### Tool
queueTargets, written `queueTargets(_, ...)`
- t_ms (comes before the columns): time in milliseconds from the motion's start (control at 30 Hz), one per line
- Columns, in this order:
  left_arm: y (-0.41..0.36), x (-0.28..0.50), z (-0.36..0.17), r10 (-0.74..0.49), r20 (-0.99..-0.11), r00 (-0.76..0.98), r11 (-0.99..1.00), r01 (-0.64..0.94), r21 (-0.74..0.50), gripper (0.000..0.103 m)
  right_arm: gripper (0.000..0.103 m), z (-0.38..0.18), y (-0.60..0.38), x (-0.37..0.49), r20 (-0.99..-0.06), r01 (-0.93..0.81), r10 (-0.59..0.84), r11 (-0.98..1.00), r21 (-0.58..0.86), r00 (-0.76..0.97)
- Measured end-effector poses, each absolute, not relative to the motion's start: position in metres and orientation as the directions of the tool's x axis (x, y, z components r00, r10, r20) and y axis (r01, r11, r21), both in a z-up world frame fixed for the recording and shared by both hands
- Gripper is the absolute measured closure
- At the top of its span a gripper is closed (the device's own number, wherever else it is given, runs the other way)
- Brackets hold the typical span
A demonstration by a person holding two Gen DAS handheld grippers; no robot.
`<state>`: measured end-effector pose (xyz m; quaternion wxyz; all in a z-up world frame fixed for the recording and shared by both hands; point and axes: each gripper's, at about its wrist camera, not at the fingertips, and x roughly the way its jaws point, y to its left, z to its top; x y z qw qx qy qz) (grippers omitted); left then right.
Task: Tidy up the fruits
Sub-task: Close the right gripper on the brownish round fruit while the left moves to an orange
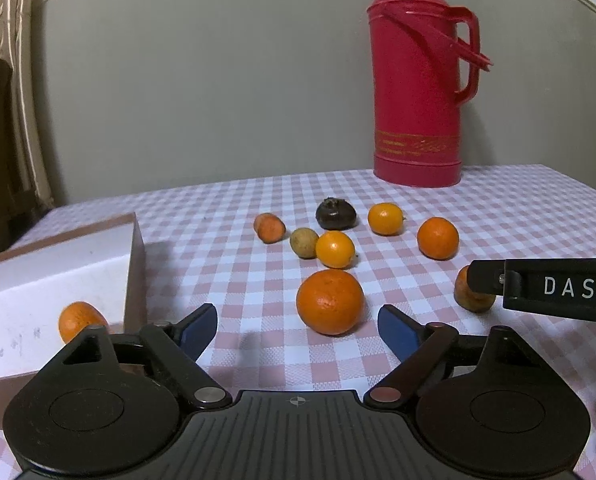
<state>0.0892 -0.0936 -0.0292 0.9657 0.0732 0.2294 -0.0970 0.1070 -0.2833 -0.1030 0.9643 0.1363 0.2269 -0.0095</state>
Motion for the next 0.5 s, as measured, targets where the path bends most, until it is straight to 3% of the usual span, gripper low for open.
queueTargets(200,-0.097,0.096,-0.031,-0.166,-0.463,0.871,0.97,0.228,0.082,0.021,0.059,-0.106,-0.282,0.116,-0.458,0.084,0.049,0.961,0.265,0.888)
queueTargets(500,-0.1,0.108,-0.032,-0.188,-0.505,0.842,0.97,0.24,0.04,0.032,0.069,-0.109,-0.281,0.132,-0.493,0.098,0.05,0.958,0.27,0.869)
